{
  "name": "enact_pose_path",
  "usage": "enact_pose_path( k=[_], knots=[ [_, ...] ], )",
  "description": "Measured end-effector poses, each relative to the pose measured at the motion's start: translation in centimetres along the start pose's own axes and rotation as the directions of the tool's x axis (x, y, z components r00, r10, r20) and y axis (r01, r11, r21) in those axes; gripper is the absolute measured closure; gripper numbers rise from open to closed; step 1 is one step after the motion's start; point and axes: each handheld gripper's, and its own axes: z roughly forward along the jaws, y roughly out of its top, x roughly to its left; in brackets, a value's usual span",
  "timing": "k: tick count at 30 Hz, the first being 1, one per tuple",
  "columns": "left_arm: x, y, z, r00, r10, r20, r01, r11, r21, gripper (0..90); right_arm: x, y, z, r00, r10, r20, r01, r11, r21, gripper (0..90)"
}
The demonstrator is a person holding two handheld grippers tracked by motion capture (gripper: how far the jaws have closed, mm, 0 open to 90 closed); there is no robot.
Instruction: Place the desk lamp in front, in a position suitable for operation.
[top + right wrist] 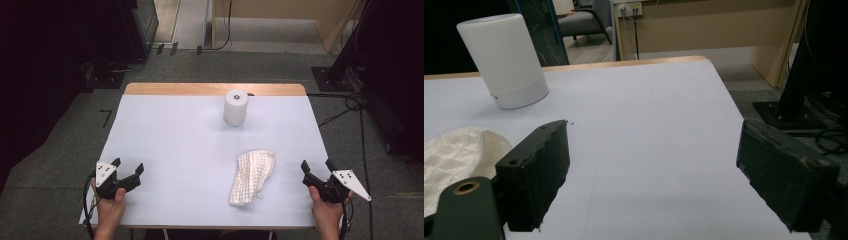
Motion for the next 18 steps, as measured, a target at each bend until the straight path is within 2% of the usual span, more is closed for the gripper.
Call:
enact_pose_path(
  k=[6,11,14,18],
  knots=[
    [-0.1,0.0,0.1,1.0,0.006,0.0,-0.006,1.0,0.005,13.7,0.2,0.0,-0.1,0.9999,-0.014,0.002,0.014,1.0,-0.002,14.0],
    [-0.1,0.0,0.2,1.0,0.004,-0.003,-0.003,0.9999,0.016,13.7,0.4,0.3,-0.3,1.0,0.003,-0.003,-0.003,1.0,-0.009,14.1],
    [-0.1,0.0,0.3,1.0,0.006,-0.003,-0.006,0.9998,0.019,13.7,0.8,0.9,-0.6,0.9998,-0.005,-0.021,0.004,1.0,-0.022,14.3],
    [-0.1,0.0,0.4,0.9999,0.012,0.004,-0.012,0.9994,0.033,13.7,1.7,2.0,-1.0,0.9998,-0.015,-0.016,0.014,0.999,-0.038,14.3]
  ],
)
